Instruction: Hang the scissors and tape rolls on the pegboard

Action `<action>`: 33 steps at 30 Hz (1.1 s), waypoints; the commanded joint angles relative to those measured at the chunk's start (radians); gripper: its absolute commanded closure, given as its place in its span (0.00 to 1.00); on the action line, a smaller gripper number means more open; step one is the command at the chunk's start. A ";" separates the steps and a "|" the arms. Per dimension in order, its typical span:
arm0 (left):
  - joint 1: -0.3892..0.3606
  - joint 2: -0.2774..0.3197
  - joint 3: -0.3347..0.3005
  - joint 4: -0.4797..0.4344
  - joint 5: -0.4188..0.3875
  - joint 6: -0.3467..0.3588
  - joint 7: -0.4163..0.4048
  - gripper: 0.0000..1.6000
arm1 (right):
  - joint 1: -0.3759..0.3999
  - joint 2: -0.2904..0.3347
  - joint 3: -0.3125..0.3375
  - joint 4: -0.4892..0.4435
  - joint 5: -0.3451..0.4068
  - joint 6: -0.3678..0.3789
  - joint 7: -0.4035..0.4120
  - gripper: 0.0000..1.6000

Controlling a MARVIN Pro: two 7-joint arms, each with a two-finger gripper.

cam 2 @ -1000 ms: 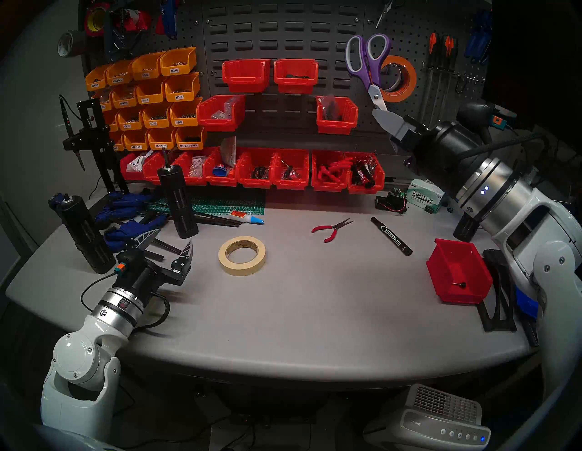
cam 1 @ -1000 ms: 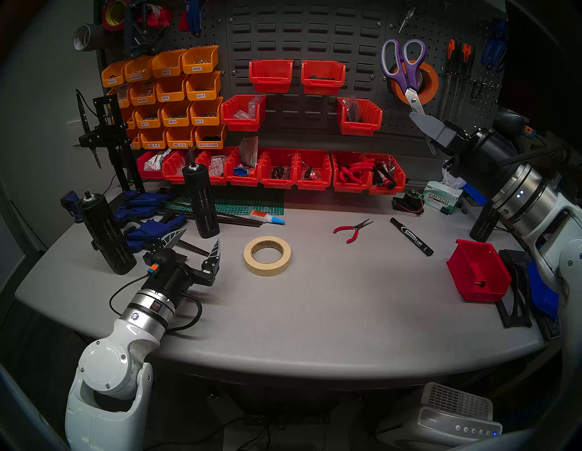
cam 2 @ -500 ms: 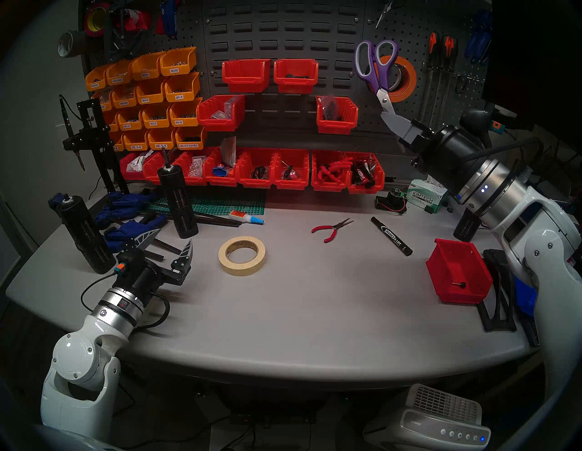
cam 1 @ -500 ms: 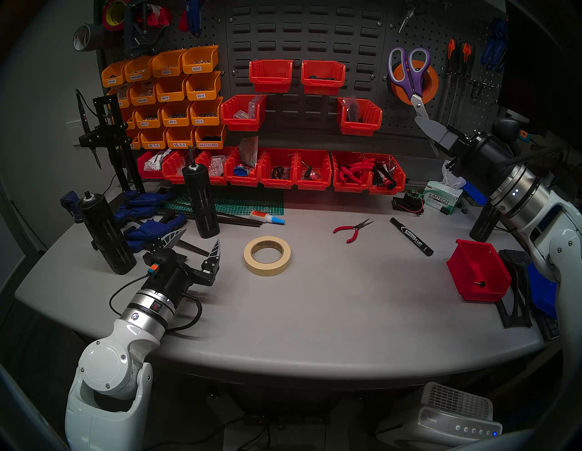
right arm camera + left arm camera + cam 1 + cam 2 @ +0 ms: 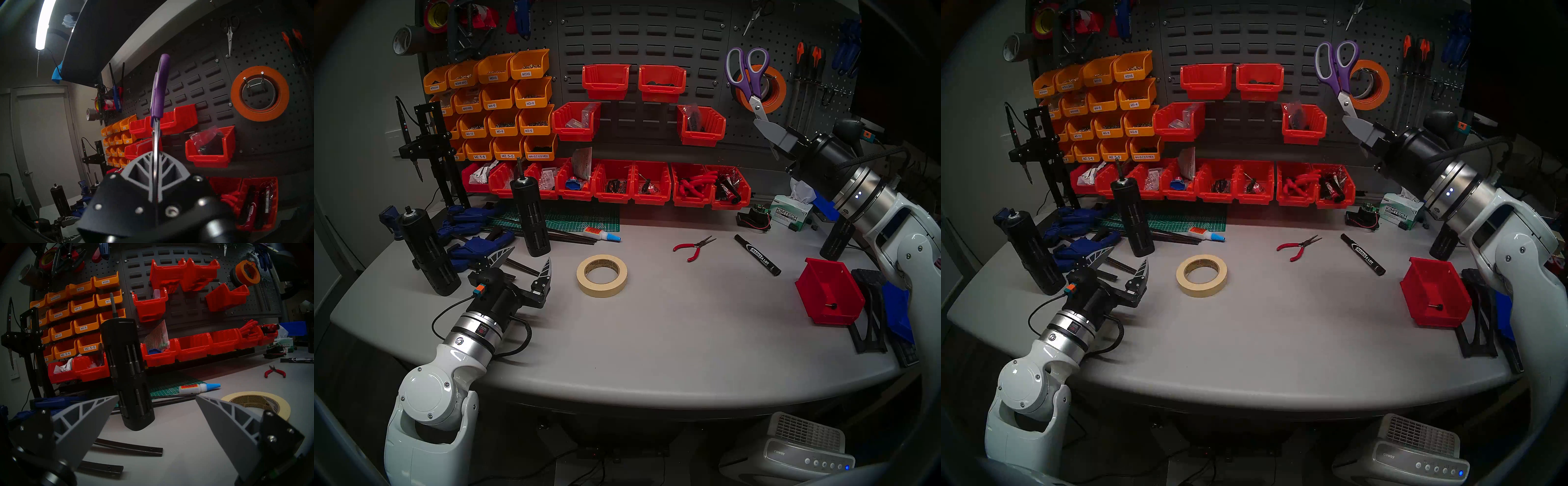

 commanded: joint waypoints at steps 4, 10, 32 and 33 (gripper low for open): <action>0.000 0.000 0.002 -0.014 0.000 -0.007 -0.001 0.00 | 0.133 0.061 -0.012 0.053 0.012 -0.039 -0.058 1.00; 0.000 0.000 0.002 -0.014 0.000 -0.007 -0.001 0.00 | 0.145 0.062 -0.015 0.076 0.019 -0.040 -0.082 1.00; 0.000 -0.001 0.002 -0.015 0.000 -0.007 -0.001 0.00 | 0.177 0.093 -0.051 0.146 0.044 -0.025 -0.098 1.00; 0.000 -0.001 0.002 -0.015 0.000 -0.007 -0.001 0.00 | 0.182 0.095 -0.057 0.152 0.045 -0.027 -0.097 1.00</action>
